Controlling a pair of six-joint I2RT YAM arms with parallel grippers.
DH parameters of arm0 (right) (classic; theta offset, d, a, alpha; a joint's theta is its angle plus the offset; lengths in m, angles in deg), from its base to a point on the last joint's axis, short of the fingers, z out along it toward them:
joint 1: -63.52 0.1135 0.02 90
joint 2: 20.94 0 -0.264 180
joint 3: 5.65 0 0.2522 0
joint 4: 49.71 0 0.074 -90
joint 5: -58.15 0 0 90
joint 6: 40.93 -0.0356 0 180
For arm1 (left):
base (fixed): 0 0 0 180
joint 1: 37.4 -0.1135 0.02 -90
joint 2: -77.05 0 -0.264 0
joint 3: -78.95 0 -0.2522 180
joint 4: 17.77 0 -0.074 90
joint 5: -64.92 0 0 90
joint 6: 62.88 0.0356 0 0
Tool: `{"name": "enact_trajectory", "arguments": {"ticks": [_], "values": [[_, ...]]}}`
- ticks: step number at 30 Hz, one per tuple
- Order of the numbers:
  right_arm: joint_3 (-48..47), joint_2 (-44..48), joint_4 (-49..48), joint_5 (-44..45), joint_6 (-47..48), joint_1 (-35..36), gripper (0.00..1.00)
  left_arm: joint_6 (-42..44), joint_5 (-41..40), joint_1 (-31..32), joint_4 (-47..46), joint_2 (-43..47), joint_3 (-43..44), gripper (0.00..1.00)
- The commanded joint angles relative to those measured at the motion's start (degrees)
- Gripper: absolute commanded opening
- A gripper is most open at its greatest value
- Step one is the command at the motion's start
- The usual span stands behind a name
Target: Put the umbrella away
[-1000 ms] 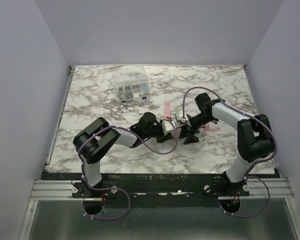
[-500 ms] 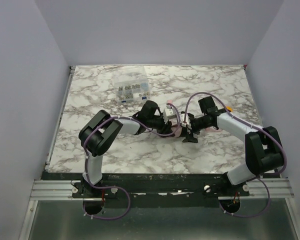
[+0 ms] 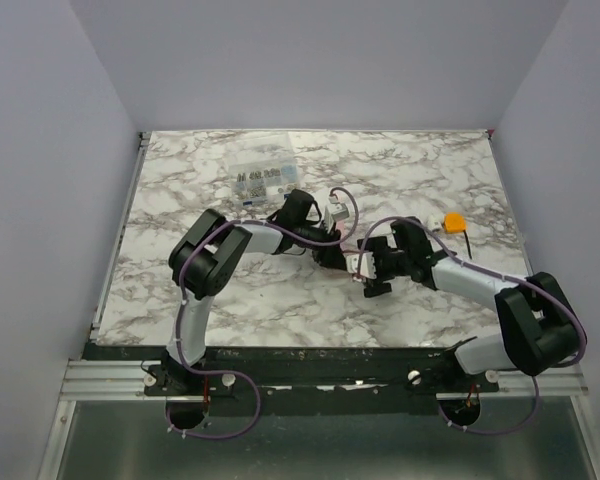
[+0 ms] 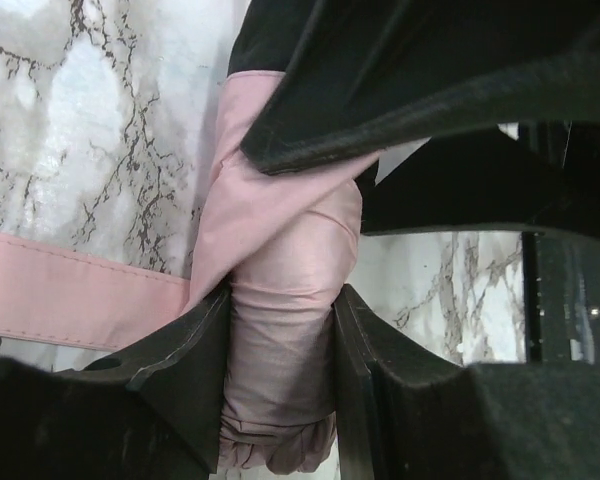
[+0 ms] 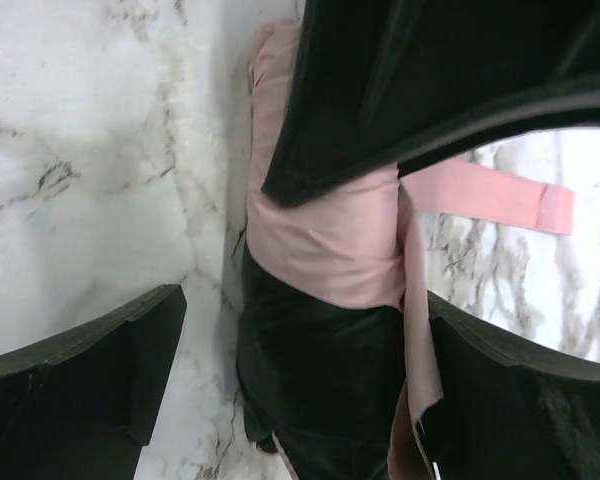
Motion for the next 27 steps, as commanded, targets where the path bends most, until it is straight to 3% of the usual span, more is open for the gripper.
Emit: {"name": "enact_trajectory", "arguments": {"ticks": [1,3,5,7,10,15,19,23,25,27], "values": [[7.39,-1.5,-4.4,12.15,-2.77,6.11,0.93,-6.59,-4.83,-1.56,20.74,-10.01,-1.82,0.0],[8.25,-3.2,-7.44,16.4,-2.54,8.91,0.8,-10.21,-3.49,-2.0,20.98,-10.98,-0.74,0.0],[7.27,-5.78,-7.52,19.39,-2.99,10.48,0.54,-14.88,-1.79,-2.77,19.96,-11.81,-0.4,0.0],[5.36,-7.32,-4.89,20.24,-3.4,11.1,0.36,-17.69,-0.53,-3.59,17.31,-11.58,-1.03,0.0],[2.41,-8.56,1.07,19.45,-2.21,11.45,0.21,-22.62,-0.1,-4.25,9.04,-9.27,-4.33,0.06],[-5.14,-13.13,16.57,15.15,-3.54,11.41,0.14,-35.39,2.9,-4.36,-11.02,-4.04,-10.81,0.42],[-9.38,-16.57,25.45,10.9,-5.23,11.28,0.13,-37.69,3.08,-4.46,-17.63,0.15,-14.76,0.51],[-11.0,-18.84,30.69,7.12,-5.13,10.42,0.13,-37.71,1.06,-4.8,-26.65,5.1,-22.96,0.72],[-11.76,-20.13,33.35,5.19,-4.57,9.93,0.12,-37.4,-0.28,-5.02,-31.85,8.19,-27.07,0.98],[-12.33,-21.18,35.0,3.8,-4.3,9.74,0.12,-35.67,-2.7,-5.11,-34.77,11.5,-30.41,0.98]]}}
